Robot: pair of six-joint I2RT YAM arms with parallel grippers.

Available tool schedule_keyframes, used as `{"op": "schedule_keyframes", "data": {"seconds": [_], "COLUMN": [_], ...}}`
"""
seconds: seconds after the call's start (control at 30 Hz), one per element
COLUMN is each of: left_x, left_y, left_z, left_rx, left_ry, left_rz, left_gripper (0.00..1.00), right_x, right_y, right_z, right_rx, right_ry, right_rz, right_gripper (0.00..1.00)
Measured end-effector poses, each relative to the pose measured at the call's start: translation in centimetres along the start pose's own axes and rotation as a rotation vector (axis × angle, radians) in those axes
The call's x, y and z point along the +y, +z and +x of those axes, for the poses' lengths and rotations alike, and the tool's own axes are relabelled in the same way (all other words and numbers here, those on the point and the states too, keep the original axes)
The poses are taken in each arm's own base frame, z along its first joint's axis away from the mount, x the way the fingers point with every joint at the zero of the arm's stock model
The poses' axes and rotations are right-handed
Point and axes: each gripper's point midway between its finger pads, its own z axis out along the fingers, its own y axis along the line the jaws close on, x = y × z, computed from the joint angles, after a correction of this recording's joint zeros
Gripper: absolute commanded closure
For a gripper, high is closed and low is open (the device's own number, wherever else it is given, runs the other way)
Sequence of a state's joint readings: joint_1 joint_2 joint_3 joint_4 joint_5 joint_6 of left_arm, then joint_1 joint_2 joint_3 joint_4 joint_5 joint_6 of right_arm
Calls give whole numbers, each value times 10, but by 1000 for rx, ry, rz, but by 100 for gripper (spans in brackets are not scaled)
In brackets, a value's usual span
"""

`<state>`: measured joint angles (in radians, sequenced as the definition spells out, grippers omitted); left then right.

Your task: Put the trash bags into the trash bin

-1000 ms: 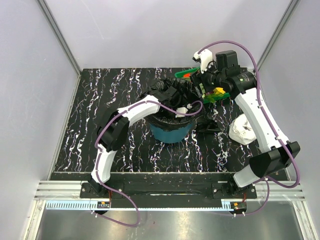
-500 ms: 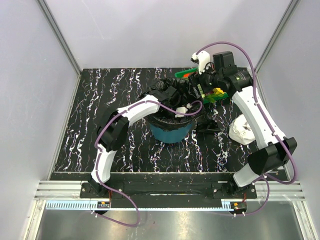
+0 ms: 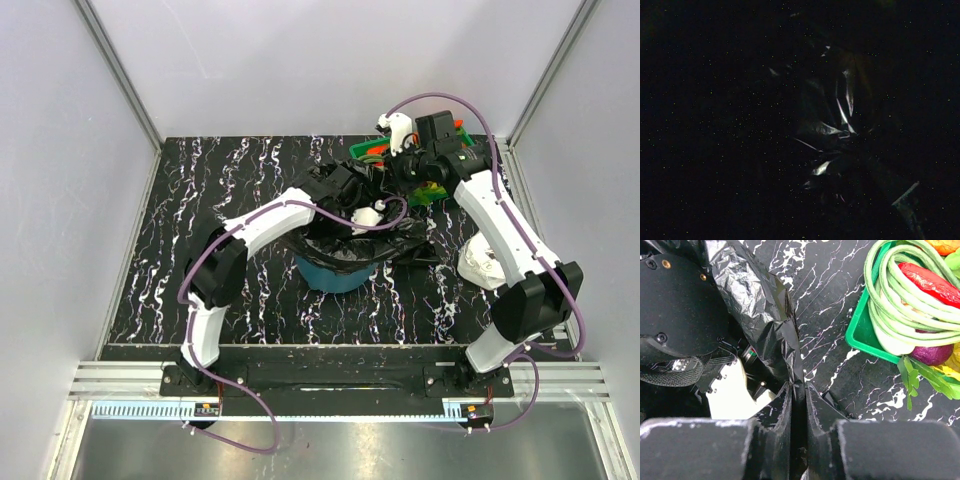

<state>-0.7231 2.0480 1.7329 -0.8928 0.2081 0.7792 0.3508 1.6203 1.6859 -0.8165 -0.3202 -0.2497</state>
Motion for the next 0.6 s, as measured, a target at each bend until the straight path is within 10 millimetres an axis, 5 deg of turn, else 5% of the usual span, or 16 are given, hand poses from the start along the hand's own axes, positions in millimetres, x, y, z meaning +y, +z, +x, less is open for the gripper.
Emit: {"op": "schedule_keyframes", "data": {"seconds": [0.3,0.6], "left_x": [3,6], "left_y": [-13,-47], "left_z": [-8,-23], "left_rx": [-27,-94], "left_ry": [8,13], "left_rz": [-25,-73], "left_gripper": [1,1], "right_x": [2,-3], "right_y": [0,2], "right_z": [-1,-8], "right_rx": [-5,3], "right_ry": [2,34], "right_rz": [-7,17], "right_gripper": [96,99]}}
